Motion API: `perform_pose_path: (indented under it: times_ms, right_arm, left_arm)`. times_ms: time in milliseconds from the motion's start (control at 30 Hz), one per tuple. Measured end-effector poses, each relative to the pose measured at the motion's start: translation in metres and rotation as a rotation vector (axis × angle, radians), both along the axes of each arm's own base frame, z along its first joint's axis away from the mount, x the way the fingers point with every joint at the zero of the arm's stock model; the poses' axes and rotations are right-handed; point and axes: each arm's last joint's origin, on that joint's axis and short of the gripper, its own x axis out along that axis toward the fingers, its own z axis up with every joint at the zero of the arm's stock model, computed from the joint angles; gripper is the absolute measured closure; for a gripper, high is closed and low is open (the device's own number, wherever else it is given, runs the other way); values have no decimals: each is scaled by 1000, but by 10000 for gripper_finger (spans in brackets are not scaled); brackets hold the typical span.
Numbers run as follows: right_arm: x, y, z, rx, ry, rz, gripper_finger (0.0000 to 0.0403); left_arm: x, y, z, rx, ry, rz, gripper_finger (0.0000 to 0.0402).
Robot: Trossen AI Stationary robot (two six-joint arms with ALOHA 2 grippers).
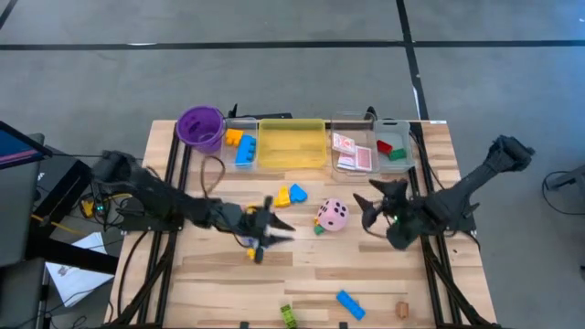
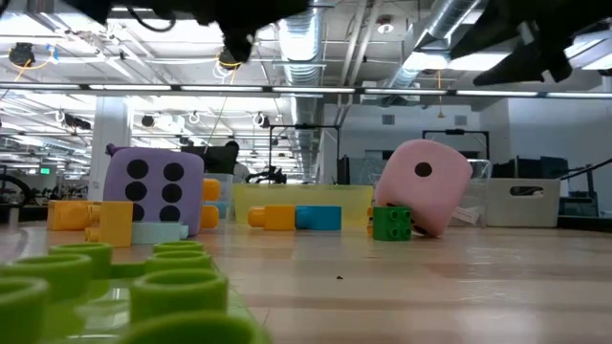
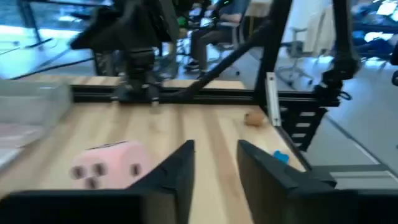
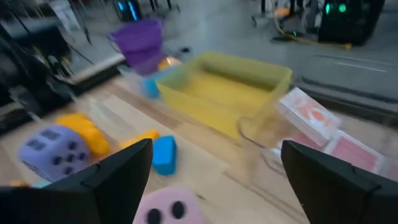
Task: Pick & Place Toys
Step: Put the small blue game piece into the gray bin
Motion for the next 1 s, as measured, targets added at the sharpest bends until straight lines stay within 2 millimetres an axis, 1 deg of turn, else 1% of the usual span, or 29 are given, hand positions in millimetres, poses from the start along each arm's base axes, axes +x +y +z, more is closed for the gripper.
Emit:
perform_pose_path:
  times_ms: [133, 200, 300, 400, 500, 600, 700, 767, 867, 933, 1000]
  right_arm:
    - [0, 18, -11, -17, -55, 11, 56]
    - [2, 24, -17, -35, -77, 6, 56]
    - [4, 28, -22, -30, -62, 14, 56]
    - [7, 33, -25, 99, 6, 87, 56]
    - [15, 48, -27, 249, 52, 231, 56]
    - [27, 73, -23, 301, 28, 379, 57]
    - [43, 99, -14, 343, 55, 464, 61]
    - [56, 115, -11, 371, 117, 471, 66]
    - [76, 136, -9, 458, 262, 423, 75]
    - [89, 149, -10, 534, 408, 365, 80]
    - [99, 162, -15, 580, 589, 298, 83]
  left_arm:
    - [18, -16, -34, 2, -19, -35, 217]
    - [27, -23, -44, 61, -29, -52, 182]
    - [40, -31, -55, 141, -25, -69, 137]
    - [46, -34, -55, 149, -30, -73, 104]
    - [45, -32, -46, 142, -55, -66, 81]
    - [42, -26, -28, 133, -83, -48, 67]
    - [36, -16, -10, 139, -66, -29, 62]
    - [29, -9, 4, 144, -51, -16, 62]
    - [16, 0, 25, 148, -37, -3, 62]
    - [7, 5, 37, 136, -30, 4, 61]
    - [-4, 8, 47, 98, -7, 11, 60]
